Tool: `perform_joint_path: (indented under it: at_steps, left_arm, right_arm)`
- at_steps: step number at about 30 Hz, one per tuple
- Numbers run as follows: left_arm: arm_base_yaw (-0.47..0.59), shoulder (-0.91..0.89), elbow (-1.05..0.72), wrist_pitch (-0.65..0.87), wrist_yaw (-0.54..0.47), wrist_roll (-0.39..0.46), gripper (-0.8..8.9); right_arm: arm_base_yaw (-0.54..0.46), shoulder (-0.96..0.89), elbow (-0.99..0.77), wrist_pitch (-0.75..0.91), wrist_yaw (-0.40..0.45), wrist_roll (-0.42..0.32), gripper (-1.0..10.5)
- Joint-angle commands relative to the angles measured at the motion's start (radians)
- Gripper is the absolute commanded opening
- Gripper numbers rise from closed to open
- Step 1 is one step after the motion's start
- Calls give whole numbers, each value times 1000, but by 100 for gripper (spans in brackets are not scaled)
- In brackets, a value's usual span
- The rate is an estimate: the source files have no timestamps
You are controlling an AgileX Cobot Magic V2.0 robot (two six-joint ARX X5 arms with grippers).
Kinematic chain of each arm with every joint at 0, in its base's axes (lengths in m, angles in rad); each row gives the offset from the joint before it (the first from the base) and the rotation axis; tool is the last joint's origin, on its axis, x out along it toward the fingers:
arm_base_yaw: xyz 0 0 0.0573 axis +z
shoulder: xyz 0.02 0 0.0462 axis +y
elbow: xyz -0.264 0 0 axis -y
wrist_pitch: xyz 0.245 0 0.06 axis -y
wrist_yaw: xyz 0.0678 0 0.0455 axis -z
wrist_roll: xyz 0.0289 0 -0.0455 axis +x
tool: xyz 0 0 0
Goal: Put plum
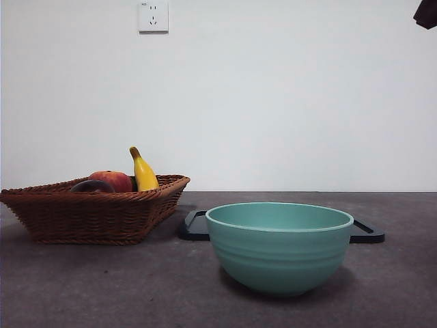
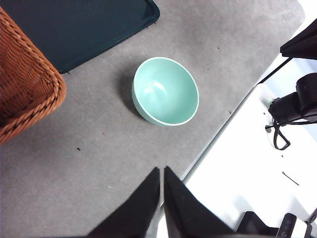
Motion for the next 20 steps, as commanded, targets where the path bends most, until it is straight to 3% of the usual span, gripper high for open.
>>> perform_joint_path:
  at_steps: [1, 6, 10, 15, 18, 20]
  left_arm:
    - [-3, 7, 13, 6, 5, 16, 10]
    - [-3, 6, 13, 5, 5, 16, 10]
    - [13, -36, 12, 105, 0, 103, 10]
    - [107, -175, -51, 524, 0, 126, 10]
    - [184, -293, -180, 771, -12, 109, 10]
    - [234, -384, -297, 909, -79, 94, 10]
  right_arm:
    - [6, 5, 12, 10, -2, -9, 7]
    - [6, 5, 12, 10, -2, -9, 7]
    - [6, 5, 12, 10, -2, -9, 7]
    - [6, 5, 12, 10, -2, -9, 7]
    - [6, 5, 12, 10, -2, -9, 7]
    - [6, 5, 12, 10, -2, -9, 7]
